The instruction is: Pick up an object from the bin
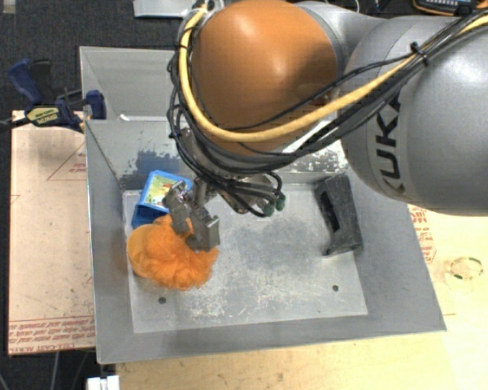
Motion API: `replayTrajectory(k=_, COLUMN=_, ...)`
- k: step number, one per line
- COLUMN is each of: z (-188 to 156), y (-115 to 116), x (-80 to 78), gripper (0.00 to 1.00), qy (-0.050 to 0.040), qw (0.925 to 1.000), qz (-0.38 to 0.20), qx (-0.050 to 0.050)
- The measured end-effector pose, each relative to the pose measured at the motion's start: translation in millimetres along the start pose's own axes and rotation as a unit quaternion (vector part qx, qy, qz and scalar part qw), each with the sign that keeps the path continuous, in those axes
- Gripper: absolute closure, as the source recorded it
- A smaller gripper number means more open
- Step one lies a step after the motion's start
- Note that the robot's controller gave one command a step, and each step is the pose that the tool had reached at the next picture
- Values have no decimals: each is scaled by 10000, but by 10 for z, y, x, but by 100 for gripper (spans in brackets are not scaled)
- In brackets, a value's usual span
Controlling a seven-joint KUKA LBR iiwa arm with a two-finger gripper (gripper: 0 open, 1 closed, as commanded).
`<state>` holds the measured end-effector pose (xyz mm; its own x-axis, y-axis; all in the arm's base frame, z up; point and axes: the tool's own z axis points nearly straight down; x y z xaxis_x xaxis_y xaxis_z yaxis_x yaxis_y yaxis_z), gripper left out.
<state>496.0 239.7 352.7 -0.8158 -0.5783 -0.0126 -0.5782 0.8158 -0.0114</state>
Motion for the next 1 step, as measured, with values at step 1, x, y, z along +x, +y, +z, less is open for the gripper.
replayTrajectory(k=1, z=41, y=3, x=8, gripper=100, qy=38, qw=10000, qz=-4, qx=-9)
